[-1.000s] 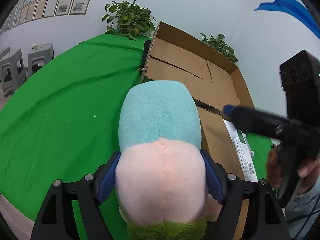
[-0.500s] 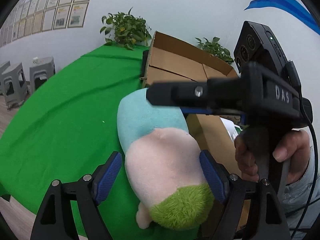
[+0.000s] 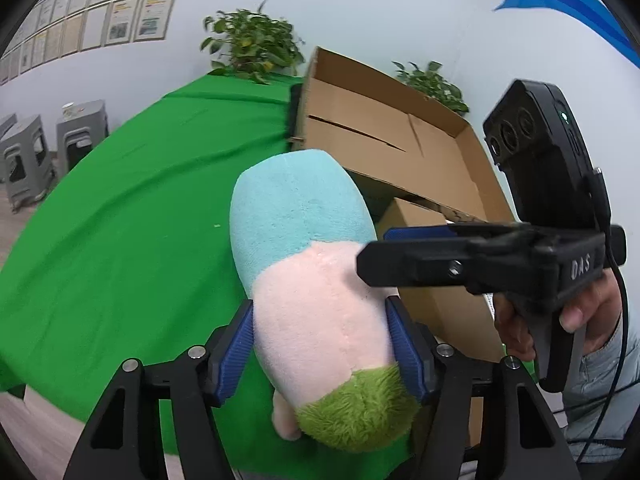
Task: Organize objects
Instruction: 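Lift the plush toy with the left gripper while the right gripper also grips it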
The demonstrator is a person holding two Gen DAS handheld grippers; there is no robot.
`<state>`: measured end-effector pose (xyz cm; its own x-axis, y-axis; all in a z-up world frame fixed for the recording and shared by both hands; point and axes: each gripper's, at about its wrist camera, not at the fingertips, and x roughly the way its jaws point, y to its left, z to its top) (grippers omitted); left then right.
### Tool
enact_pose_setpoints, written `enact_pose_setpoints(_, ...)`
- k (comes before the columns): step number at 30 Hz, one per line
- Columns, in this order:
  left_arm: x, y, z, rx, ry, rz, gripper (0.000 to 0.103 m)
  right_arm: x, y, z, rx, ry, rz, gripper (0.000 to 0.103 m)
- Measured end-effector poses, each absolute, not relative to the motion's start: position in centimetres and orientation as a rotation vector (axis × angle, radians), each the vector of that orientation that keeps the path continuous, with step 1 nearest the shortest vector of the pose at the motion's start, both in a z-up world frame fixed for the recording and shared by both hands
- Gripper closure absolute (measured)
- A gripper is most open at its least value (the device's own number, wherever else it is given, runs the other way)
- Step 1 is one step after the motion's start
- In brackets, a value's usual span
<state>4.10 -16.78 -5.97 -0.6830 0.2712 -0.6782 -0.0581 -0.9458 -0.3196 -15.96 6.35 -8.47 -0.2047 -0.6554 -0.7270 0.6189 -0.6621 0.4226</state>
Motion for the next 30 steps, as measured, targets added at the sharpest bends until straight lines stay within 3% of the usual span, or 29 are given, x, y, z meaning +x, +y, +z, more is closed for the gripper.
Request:
enact_pose_setpoints(9,5.2,-17.4,-5.6,-1.142,-0.407,2.694,0.053,-17.6,4.6,-10.1,1.308,-0.101,-1.897,0.004)
enact_pose_setpoints(20,6.0,-16.7,-4.6,-1.096,-0.346,2.719,0.057,-16.2,4.5,-9.3,1.157,-0.088,-1.966,0.031)
enact_pose_setpoints(30,2.2,-12.2,0.8,-0.851,-0.161,2.663,0.057,-16.1,8.8,-4.7,0.915,-0.171,-2.171,0.035)
